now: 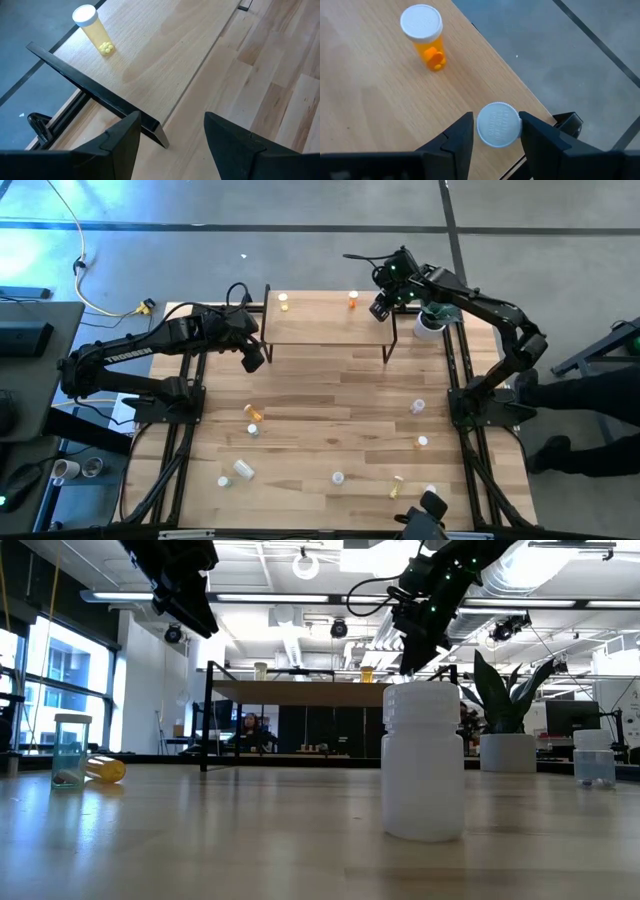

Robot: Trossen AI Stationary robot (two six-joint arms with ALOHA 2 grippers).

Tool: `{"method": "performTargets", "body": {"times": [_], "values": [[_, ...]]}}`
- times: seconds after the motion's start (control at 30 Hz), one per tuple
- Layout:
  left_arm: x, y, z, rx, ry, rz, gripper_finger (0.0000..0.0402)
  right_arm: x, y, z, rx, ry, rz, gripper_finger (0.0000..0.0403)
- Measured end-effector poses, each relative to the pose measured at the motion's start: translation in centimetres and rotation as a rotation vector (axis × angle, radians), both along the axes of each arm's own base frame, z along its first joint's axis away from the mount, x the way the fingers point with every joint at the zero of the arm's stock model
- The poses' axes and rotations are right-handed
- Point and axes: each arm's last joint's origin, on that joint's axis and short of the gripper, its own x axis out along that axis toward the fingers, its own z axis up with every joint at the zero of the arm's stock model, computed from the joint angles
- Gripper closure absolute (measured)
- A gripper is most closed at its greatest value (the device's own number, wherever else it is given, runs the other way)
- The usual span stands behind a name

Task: Pick and place medicine bottles onto shelf by color
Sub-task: Put the right blue medicine bottle on the shelf

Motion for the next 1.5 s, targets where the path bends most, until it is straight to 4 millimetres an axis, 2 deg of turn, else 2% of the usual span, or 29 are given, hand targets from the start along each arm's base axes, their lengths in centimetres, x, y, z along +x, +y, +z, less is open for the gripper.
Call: {"method": "performTargets", "body": {"times": [0.7, 1.3, 1.5], "values": [[0.0, 0.0, 0.0, -0.001, 0.0, 0.001, 0.0193, -0.11, 0.16, -0.14, 0.103, -0.066, -0.081, 0.0253], [0.0, 0.0, 0.0, 0.0, 0.0, 0.0, 0.0193, -0.13, 0.12, -0.14, 0.102, -0.068, -0.11, 0.0253], [0.0, 0.0, 0.0, 0.0, 0.0, 0.0, 0.0193, -0.13, 0.12, -0.14, 0.101, -0.067, -0.11, 0.0237]]}}
